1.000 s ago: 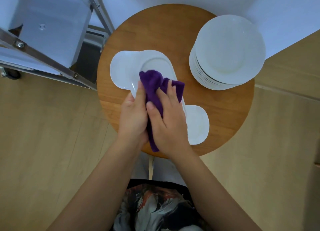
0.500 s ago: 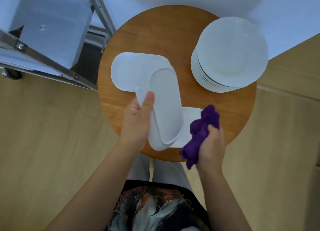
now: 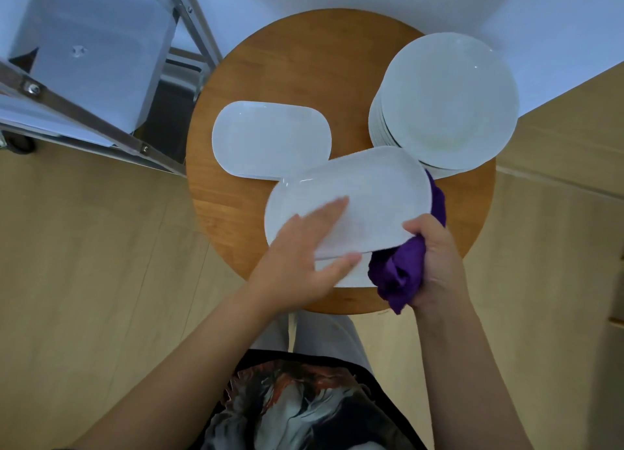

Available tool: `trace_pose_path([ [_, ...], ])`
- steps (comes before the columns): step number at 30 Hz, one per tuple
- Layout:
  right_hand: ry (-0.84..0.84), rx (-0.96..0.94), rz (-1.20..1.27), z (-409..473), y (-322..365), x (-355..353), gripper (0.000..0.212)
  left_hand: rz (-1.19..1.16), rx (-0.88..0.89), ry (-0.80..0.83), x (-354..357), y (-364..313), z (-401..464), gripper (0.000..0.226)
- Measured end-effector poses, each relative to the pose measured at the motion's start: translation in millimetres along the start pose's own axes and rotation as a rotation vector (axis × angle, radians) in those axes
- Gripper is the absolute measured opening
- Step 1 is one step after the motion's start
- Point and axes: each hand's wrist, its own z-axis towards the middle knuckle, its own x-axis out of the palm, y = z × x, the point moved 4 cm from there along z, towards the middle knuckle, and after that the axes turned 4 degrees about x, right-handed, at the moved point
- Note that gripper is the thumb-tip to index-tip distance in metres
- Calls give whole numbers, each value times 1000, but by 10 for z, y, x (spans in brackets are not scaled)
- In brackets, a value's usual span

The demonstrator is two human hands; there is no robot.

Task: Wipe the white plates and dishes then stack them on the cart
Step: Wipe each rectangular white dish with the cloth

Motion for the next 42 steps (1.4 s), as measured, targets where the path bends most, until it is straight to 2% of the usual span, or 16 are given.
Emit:
trace_pose_path([
  [2,23,78,54,-16,-26,-120,21,53,-117,-327,-217,161,3,65],
  [4,67,105,61,-48,-24,-216,24,-139,-421,-472,-380,365,34,65],
  [5,88,109,46,-66,-9,-232,27,-406,-545,-452,-384,444,48,61],
  [7,101,137,-10,-52,10,-224,31,-978,-644,-317,-300,509,63,45],
  [8,73,145,-31,-24,12,-218,29,-1172,-648,-274,-276,482,56,39],
  [10,-91,52,-102,54,33,-232,23,-1337,-603,-254,-254,428,41,37],
  [13,-400,-368,-344,48,156,-183,31,-1298,-543,-259,-227,378,52,34],
  [15,-402,-588,-608,35,211,-11,37,-1227,-506,-252,-232,322,71,32],
  [18,-349,-604,-1110,245,128,204,52,-1128,-462,-258,-240,243,95,29],
  [20,-384,-520,-1256,332,36,282,58,-1071,-452,-259,-254,218,112,26],
  [24,-341,-540,-1173,262,-169,512,55,-983,-396,-230,-299,220,141,23],
  [27,-190,-625,-1110,140,-315,806,54,-974,-391,-225,-331,266,150,32],
  [30,7,-710,-1187,38,-429,1035,56,-979,-383,-267,-401,355,140,40],
  [35,340,-765,-1227,-90,-650,1210,40,-1048,-428,-277,-527,555,96,48],
  [39,447,-969,-1268,-186,-762,1234,33,-1184,-504,-325,-682,788,47,62],
  [42,452,-906,-1325,-104,-806,1188,32,-1189,-524,-305,-790,925,69,62],
])
